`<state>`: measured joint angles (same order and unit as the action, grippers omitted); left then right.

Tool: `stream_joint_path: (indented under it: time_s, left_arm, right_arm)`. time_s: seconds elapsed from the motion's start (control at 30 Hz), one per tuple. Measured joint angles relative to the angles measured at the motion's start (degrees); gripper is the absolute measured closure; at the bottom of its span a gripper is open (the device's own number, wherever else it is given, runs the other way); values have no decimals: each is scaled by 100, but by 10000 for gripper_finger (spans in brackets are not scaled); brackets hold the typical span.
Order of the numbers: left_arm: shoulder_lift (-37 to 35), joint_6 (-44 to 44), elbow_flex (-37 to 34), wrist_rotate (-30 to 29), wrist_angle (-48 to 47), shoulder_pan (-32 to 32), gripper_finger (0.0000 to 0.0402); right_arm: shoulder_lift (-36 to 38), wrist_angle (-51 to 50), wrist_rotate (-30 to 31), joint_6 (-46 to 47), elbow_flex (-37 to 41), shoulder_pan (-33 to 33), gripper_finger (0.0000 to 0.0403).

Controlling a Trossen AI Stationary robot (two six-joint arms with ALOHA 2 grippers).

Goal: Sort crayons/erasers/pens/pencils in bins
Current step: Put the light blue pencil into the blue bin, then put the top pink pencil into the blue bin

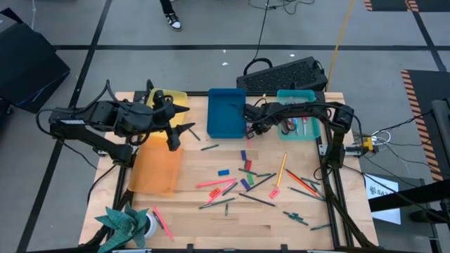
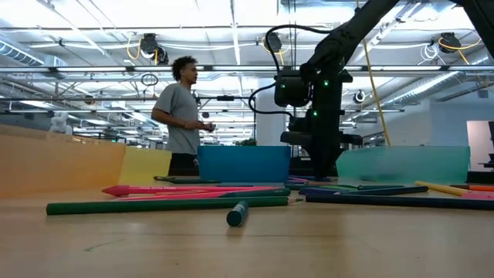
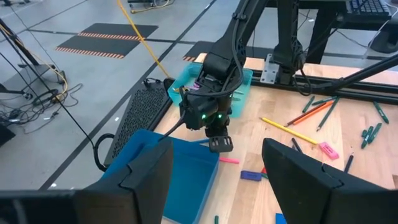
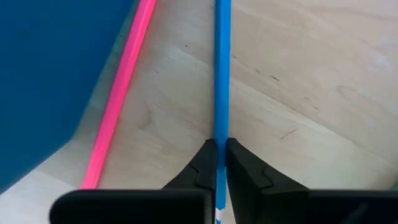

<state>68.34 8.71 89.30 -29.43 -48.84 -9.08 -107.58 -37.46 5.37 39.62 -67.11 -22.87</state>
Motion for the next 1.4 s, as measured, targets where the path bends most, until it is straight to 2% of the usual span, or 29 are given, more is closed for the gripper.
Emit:
stream_joint_path:
  time_s: [0.23,0.37,0.47,0.57,0.7,0.87,1.1,1.23,1.4]
  left_arm:
    - [0,3,0,0,-107,0,151]
    - [0,3,0,0,-105,0,151]
    - [0,3,0,0,-103,0,151]
    - [0,3,0,-2,-88,2,151]
    - [0,25,0,-2,-64,4,151]
    - [0,167,0,-2,-66,-9,151]
    - [0,453,0,-4,-131,-215,151]
    - [0,559,0,-3,-206,-358,151]
    - [0,621,0,-2,-235,-420,151]
  right_arm:
    - [764,-166,64,187,27,22,389]
    - [1380,-179,508,377,22,7,388]
    - [1780,137,629,455,-109,7,388]
    - [1880,660,625,371,-354,19,389]
    - [1547,1148,624,229,-898,71,390]
    - [652,1199,353,45,-1521,175,391]
    - [-400,1103,136,130,-1639,247,388]
    - [-705,1067,-142,193,-1639,251,362]
    - [-482,985,-260,80,-1633,356,301]
